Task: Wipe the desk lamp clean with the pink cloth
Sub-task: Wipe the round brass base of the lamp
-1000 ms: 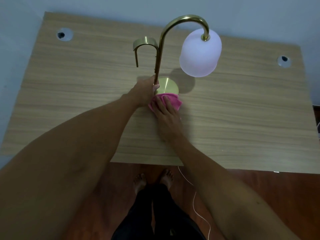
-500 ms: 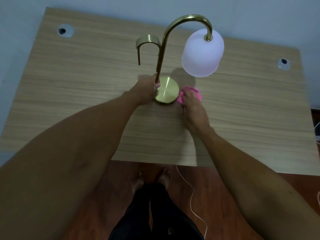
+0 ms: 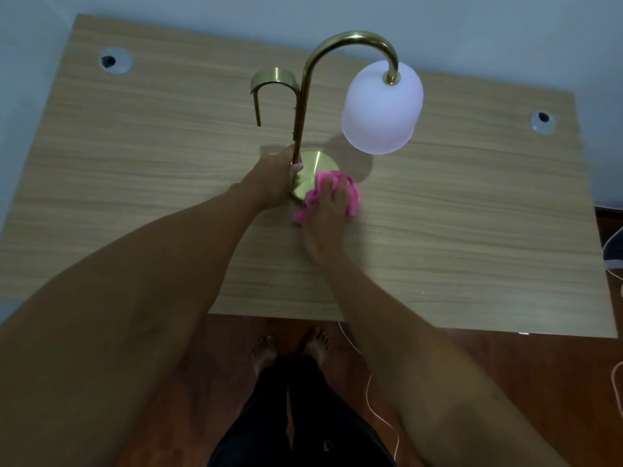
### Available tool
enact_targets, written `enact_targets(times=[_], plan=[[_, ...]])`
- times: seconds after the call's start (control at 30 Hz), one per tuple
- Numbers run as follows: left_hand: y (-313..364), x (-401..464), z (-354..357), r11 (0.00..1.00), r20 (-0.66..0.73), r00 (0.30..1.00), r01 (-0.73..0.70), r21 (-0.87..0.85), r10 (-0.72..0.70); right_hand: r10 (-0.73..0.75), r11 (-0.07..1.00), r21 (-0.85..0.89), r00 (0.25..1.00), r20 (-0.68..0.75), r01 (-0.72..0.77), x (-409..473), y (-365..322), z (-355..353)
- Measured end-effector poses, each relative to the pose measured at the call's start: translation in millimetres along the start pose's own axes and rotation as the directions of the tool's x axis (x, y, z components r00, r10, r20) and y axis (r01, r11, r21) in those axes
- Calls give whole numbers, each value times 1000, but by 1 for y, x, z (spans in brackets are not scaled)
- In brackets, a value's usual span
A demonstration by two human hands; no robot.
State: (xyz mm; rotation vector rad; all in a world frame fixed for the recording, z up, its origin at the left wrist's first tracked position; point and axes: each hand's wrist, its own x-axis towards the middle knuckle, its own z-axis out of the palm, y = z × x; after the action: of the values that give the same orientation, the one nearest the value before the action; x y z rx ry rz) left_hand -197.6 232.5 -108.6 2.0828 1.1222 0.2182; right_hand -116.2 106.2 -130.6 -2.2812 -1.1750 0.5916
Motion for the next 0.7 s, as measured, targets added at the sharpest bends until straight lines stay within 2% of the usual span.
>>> enact_targets(times=[0.1, 0.2, 0.3, 0.37, 0.4, 0.43, 0.53, 0.6, 0.7], plan=[[2, -1, 0, 1000, -7, 1000, 1, 19, 0, 68, 996, -56, 997, -20, -69, -19, -16, 25], [1, -1, -1, 999, 10, 1000, -10, 48, 9, 43, 998, -50, 998, -46, -45, -36, -22, 34], [1, 0, -2, 999, 19, 1000, 7, 42, -8, -148, 989, 16, 989, -18, 148, -52, -13, 27], [1, 0, -2, 999, 21, 1000, 13, 38, -14, -333, 940, 55, 941, -52, 336, -56, 0, 17], [1, 0, -2, 999, 22, 1000, 16, 37, -17, -373, 922, 76, 924, -89, 380, -55, 6, 11], [2, 0, -3, 999, 21, 1000, 22, 32, -23, -370, 918, 96, 918, -141, 385, -51, 11, 3], [1, 0, -2, 999, 16, 999, 30, 11, -30, -225, 946, 160, 928, -296, 281, -20, 16, -21], [1, 1, -1, 1000, 19, 999, 31, 2, -31, -169, 969, 144, 965, -202, 200, 8, 15, -35], [1, 1, -1, 999, 14, 999, 32, 1, -32, -163, 981, -97, 983, 80, 170, 28, 17, -37]])
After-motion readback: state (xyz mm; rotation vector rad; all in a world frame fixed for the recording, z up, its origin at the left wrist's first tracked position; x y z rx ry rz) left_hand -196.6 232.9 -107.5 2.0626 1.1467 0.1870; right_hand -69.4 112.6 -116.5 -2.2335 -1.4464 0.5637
